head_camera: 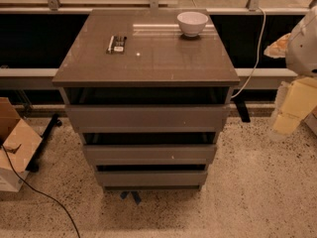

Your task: Open bottom drawer

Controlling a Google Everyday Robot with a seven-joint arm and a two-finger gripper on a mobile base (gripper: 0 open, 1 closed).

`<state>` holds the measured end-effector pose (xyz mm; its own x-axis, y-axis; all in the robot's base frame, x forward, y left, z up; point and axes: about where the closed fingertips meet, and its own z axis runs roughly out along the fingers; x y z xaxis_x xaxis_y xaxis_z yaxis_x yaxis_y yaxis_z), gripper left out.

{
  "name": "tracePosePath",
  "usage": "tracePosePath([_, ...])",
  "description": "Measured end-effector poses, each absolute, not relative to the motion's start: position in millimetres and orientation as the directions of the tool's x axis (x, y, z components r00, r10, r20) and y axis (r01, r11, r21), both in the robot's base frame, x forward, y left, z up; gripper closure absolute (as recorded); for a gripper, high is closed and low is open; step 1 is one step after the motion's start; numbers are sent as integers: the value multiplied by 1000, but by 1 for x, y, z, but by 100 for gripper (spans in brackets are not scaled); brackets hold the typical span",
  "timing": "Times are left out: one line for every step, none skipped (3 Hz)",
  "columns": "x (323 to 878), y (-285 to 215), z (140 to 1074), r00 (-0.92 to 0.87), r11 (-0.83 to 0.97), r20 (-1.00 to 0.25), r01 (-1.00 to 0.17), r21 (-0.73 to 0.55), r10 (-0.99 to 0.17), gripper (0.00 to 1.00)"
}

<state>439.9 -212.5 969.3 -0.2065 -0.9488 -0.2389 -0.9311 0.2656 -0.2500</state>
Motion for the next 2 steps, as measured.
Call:
tracePosePath([445,-206,950,-185,262,-287,-929,-262,-940,0])
tracePosePath([462,-200,926,-175,265,-350,-936,-231,-920,0])
